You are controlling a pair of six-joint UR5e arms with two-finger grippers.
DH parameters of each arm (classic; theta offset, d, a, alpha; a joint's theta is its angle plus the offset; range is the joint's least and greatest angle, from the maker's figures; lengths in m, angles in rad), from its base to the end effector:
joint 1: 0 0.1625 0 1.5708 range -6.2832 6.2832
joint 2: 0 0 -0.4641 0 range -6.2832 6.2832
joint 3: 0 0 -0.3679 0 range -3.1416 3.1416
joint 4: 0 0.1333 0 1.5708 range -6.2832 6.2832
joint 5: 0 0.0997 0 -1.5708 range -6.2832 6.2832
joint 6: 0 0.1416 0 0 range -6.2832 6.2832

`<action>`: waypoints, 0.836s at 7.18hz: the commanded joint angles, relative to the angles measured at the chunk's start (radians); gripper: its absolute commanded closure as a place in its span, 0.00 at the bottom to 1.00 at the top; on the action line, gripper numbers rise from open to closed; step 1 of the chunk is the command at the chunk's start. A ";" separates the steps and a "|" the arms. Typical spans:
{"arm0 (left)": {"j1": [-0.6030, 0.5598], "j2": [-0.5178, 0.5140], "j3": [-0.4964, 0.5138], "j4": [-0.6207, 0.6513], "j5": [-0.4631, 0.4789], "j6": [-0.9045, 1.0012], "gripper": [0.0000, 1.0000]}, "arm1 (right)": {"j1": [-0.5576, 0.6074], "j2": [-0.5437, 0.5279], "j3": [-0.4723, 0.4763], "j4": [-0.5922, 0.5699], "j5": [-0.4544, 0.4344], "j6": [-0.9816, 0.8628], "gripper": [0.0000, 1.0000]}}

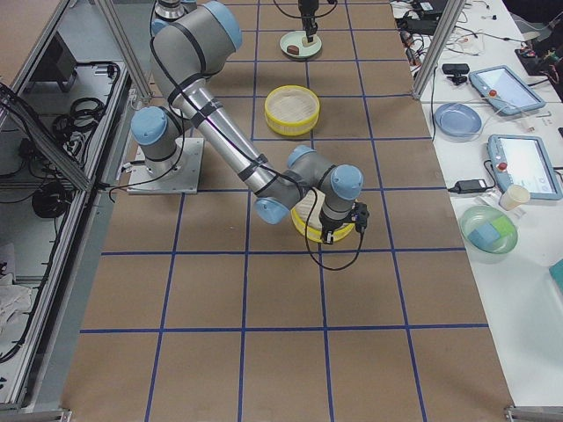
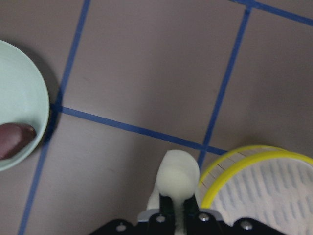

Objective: Stack buns with steamer

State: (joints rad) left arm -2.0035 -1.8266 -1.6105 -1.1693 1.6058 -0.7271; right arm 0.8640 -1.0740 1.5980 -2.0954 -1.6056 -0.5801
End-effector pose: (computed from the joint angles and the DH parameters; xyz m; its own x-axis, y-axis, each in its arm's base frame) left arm -0.3612 -0.4759 0.3742 -0.9562 -0.2895 0.0443 -0.2926 0.9508 -0.1022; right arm -0.3177 -0.5697 0.2450 -0.9916 0.1260 0.0294 0.1266 0.9918 0.0186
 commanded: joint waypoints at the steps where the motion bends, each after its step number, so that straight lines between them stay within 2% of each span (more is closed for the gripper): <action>1: -0.099 -0.063 -0.009 0.025 -0.003 -0.100 1.00 | 0.007 -0.075 -0.003 0.029 -0.002 0.012 1.00; 3: -0.150 -0.153 -0.009 0.138 -0.032 -0.139 1.00 | 0.018 -0.145 0.000 0.165 0.004 0.076 1.00; 4: -0.162 -0.186 -0.008 0.151 -0.033 -0.137 1.00 | 0.048 -0.183 0.005 0.217 0.013 0.118 1.00; 5: -0.167 -0.198 -0.009 0.148 -0.032 -0.130 0.73 | 0.090 -0.210 0.006 0.251 0.010 0.124 1.00; 6: -0.167 -0.207 -0.011 0.148 -0.029 -0.123 0.34 | 0.111 -0.233 0.008 0.305 0.012 0.144 1.00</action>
State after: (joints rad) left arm -2.1667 -2.0175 -1.6200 -1.0249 1.5752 -0.8567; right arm 0.9426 -1.2750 1.6038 -1.8510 -1.5952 -0.4595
